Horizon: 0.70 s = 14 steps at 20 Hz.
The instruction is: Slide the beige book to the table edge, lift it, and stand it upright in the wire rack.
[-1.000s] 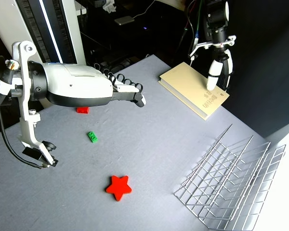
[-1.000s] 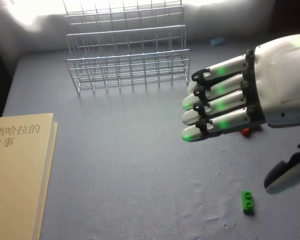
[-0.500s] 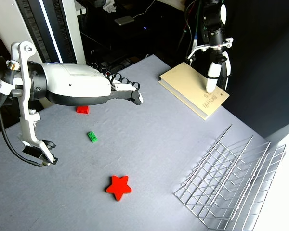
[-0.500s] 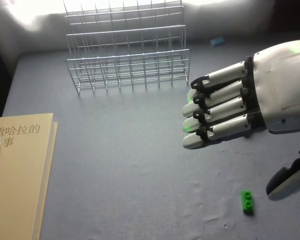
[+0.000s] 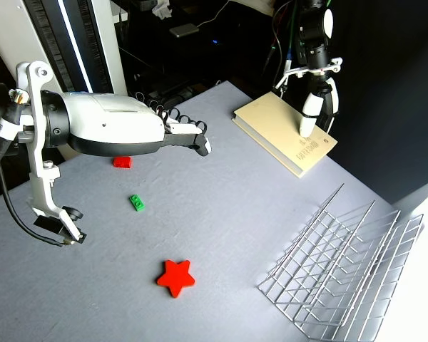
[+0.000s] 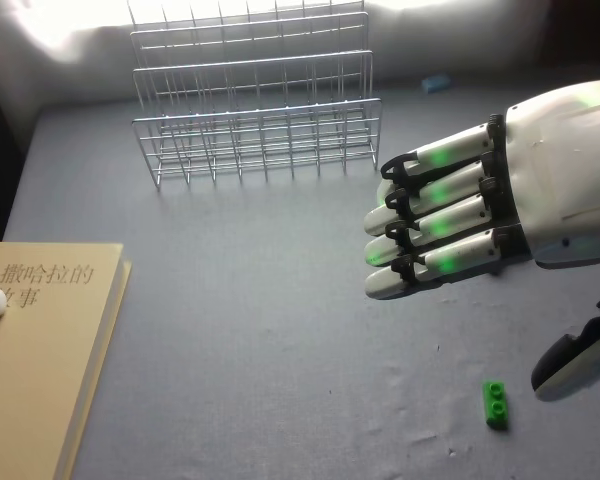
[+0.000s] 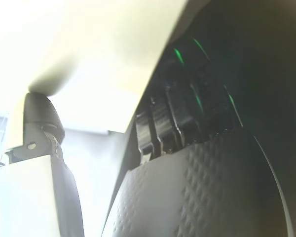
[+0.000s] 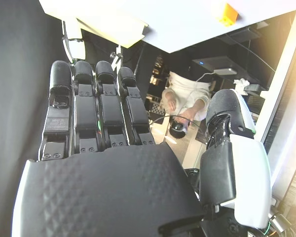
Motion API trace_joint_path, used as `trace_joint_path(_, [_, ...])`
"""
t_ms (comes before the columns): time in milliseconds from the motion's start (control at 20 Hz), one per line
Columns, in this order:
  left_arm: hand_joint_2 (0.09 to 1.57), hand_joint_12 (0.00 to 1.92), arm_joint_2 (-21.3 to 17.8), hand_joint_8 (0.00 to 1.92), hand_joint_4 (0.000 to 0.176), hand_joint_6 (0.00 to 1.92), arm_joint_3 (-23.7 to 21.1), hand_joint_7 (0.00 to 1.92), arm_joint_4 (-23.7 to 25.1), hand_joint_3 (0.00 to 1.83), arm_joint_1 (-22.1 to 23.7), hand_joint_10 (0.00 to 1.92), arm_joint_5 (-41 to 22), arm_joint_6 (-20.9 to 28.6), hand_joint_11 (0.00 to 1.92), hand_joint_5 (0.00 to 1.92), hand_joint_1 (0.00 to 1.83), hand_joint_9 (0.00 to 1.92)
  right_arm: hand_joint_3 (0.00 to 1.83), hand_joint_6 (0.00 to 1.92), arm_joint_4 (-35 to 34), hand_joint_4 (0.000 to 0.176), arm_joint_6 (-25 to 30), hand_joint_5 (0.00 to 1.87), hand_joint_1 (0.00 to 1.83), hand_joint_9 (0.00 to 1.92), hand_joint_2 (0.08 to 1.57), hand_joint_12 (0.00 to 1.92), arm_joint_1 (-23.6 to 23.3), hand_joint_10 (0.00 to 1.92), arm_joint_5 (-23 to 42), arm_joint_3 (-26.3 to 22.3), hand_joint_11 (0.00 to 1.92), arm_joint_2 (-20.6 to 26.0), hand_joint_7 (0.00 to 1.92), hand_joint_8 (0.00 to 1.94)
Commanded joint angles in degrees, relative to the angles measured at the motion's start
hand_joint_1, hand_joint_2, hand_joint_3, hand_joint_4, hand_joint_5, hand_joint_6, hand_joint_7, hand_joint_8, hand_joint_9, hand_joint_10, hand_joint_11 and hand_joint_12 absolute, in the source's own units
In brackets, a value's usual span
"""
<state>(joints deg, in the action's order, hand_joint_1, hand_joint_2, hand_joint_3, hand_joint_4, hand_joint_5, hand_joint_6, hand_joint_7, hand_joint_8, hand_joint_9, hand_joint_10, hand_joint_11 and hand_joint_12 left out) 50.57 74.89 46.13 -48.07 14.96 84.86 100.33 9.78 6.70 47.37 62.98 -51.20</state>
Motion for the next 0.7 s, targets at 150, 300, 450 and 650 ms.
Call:
trace_joint_path(150, [1.22, 1.47, 0.2, 1.41, 0.0, 1.16, 0.7, 0.65, 1.4, 0.0, -0.3, 0.98, 1.2, -0.2, 0.56, 0.91, 1.19, 0.69, 0.0, 0.0, -4.3, 0.0, -0.3, 0.22, 0.04, 0.23, 1.1, 0.62, -0.1, 0.01, 0.9, -0.1, 0.0, 0.2, 0.24, 0.01])
trace_joint_path(300, [1.19, 1.5, 0.2, 1.29, 0.0, 1.16, 0.9, 0.83, 1.4, 0.0, -0.3, 1.42, 1.2, 0.0, 0.69, 0.75, 1.35, 0.83, 0.0, 0.01, -4.3, 0.0, -0.3, 0.24, 0.08, 0.25, 1.09, 0.66, 0.1, 0.0, 1.1, -0.1, 0.0, 0.2, 0.25, 0.01])
trace_joint_path(450, [1.23, 1.56, 0.2, 1.49, 0.0, 1.17, 1.3, 0.7, 1.4, 0.0, 0.4, 1.51, 1.2, 0.4, 0.71, 0.75, 1.31, 0.74, 0.0, 0.0, -4.3, 0.0, -0.3, 0.22, 0.04, 0.25, 1.1, 0.64, 0.0, 0.0, 1.0, -0.1, 0.0, 0.2, 0.26, 0.0])
trace_joint_path(650, [1.22, 1.55, -0.6, 1.45, 0.0, 1.13, 1.4, 0.7, 1.6, 0.0, 2.0, 1.53, 1.3, 0.4, 0.7, 0.77, 1.34, 0.75, 0.0, 0.0, -4.3, 0.0, -0.3, 0.24, 0.06, 0.27, 1.09, 0.76, 0.1, 0.0, 1.0, -0.1, 0.0, 0.2, 0.26, 0.0])
